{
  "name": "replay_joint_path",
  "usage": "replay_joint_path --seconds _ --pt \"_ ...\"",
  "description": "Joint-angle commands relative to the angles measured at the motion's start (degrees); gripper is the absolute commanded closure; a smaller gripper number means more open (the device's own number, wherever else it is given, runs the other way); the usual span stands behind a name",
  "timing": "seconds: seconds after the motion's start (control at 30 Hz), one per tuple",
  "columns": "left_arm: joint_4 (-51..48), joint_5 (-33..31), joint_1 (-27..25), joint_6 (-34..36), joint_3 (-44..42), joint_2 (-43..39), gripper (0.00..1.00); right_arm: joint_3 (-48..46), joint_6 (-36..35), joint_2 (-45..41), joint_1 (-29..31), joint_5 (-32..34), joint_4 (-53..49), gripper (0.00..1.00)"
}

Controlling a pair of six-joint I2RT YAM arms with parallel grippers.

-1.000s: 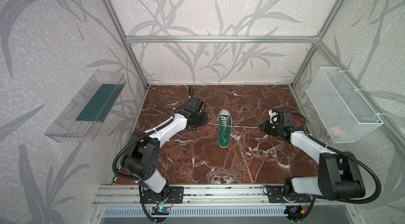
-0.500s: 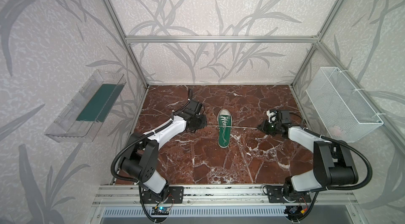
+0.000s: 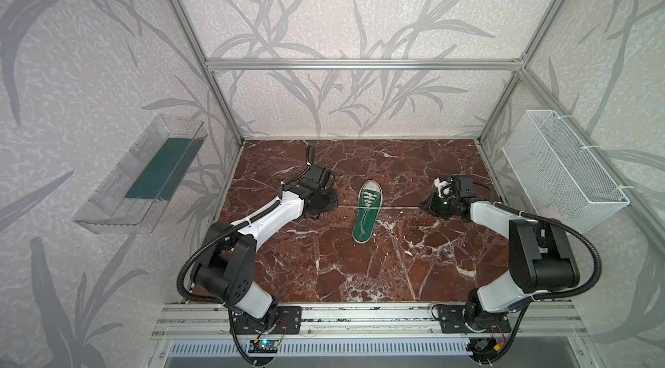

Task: Tie the shoes

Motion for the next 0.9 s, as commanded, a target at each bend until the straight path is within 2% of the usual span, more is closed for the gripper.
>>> replay_joint_path --seconds 0.0,0.5,0.7,0.87 --pt "-2.6 -3.3 1.2 -0.4 -1.2 -0.6 1.00 2.3 -1.4 0.2 -2.4 5.3 -1.7 1.00" --pt "-1.7 -2.1 0.4 -1.3 -0.8 0.8 1.00 8.3 -2.9 4.3 -4.2 3.7 -2.8 1.00" --pt "-2.3 -3.0 0.7 -1.0 -1.1 2.0 1.00 6.7 -2.3 4.6 -4.2 3.5 -1.7 1.00" --pt "-1.9 -1.1 0.8 -1.3 -1.6 3.9 1.00 5.8 -1.9 5.3 -4.2 1.8 -0.7 1.00"
